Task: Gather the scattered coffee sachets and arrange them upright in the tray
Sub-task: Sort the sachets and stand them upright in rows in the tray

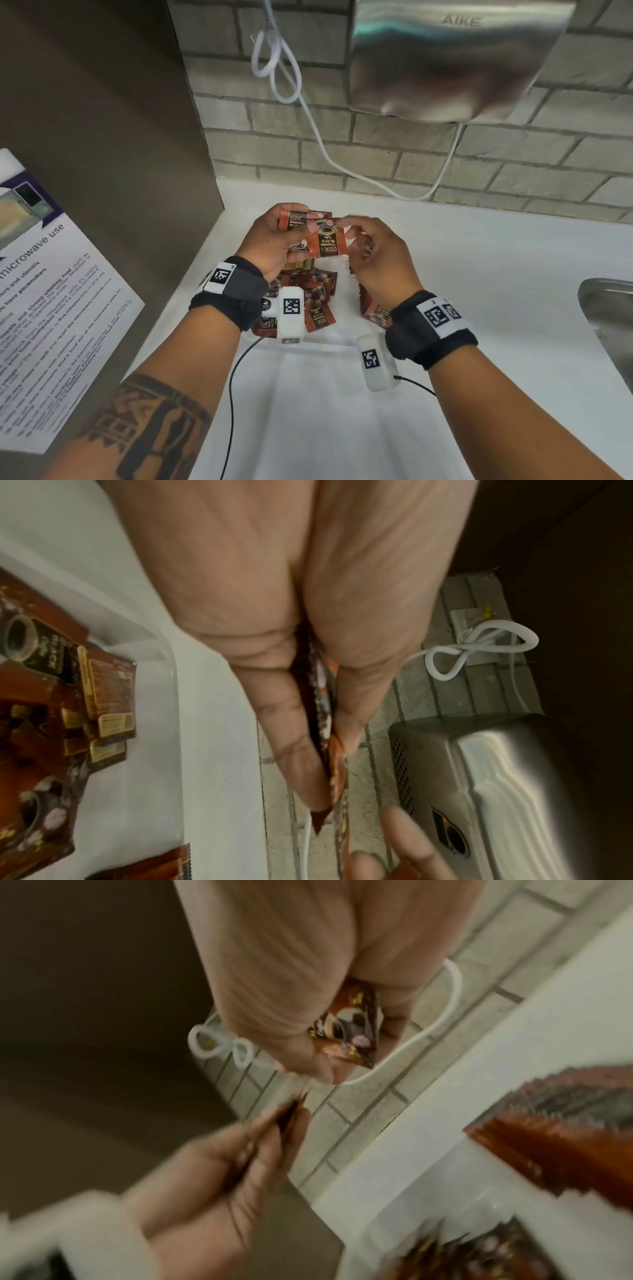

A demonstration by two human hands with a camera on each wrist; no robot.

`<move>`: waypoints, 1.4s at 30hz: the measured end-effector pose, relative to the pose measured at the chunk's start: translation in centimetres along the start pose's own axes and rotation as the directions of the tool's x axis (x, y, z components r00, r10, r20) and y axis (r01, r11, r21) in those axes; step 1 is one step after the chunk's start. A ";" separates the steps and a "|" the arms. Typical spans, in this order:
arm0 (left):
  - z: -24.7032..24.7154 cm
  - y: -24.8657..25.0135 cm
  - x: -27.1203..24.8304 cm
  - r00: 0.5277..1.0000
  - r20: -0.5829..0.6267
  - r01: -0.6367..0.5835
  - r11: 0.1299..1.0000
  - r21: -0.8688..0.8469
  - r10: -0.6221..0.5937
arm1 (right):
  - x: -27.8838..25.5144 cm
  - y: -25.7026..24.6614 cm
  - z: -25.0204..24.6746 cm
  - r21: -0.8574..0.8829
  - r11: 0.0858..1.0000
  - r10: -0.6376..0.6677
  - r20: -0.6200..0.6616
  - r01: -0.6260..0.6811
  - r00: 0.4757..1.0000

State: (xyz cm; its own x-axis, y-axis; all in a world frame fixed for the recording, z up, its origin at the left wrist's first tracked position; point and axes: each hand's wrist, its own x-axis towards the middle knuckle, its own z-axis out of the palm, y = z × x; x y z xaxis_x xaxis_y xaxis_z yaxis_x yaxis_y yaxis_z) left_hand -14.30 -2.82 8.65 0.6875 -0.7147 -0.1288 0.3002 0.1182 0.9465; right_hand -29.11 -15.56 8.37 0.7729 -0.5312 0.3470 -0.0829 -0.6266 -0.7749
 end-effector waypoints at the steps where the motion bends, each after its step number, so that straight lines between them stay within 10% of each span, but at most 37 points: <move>1: -0.1 0.0 -0.1 1.000 -0.003 -0.013 1.000 0.000 0.013 | 0.1 -0.2 -0.3 0.109 0.987 0.117 0.009 -0.117 0.993; 5: -0.3 0.2 -0.4 0.999 0.020 -0.043 0.999 -0.005 0.043 | 0.7 -1.5 -1.2 0.586 0.695 0.443 0.109 -0.418 0.890; 10: 0.3 0.2 -0.8 0.996 0.016 -0.084 0.996 -0.011 0.084 | 0.9 -1.5 -0.7 0.543 0.617 0.466 0.332 -0.570 0.820; 19: 0.9 -0.3 -1.9 0.999 0.054 -0.011 0.995 0.101 0.006 | 1.8 -1.1 -0.5 0.744 0.498 0.532 0.143 -0.445 0.834; 28: 0.4 0.9 -2.0 0.997 0.070 0.036 0.994 0.103 -0.044 | 2.4 -0.5 -1.6 0.587 0.704 0.350 0.205 -0.401 0.914; 34: 2.3 -0.3 -2.0 0.999 0.035 0.029 0.997 0.067 -0.031 | 1.8 -1.1 0.2 0.770 0.526 0.499 0.066 -0.362 0.864; 42: 1.9 -0.7 -2.0 0.999 0.043 0.010 0.999 0.053 -0.012 | 2.0 -0.7 0.5 0.767 0.527 0.466 0.099 -0.365 0.879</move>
State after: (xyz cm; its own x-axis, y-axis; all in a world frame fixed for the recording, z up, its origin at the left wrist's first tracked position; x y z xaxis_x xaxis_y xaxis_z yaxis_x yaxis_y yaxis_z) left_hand -17.11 -2.80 8.76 0.6548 -0.7450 -0.1278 0.2715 0.0740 0.9596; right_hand -27.24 -15.90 9.34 0.7030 -0.7029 -0.1081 0.1567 0.3013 -0.9406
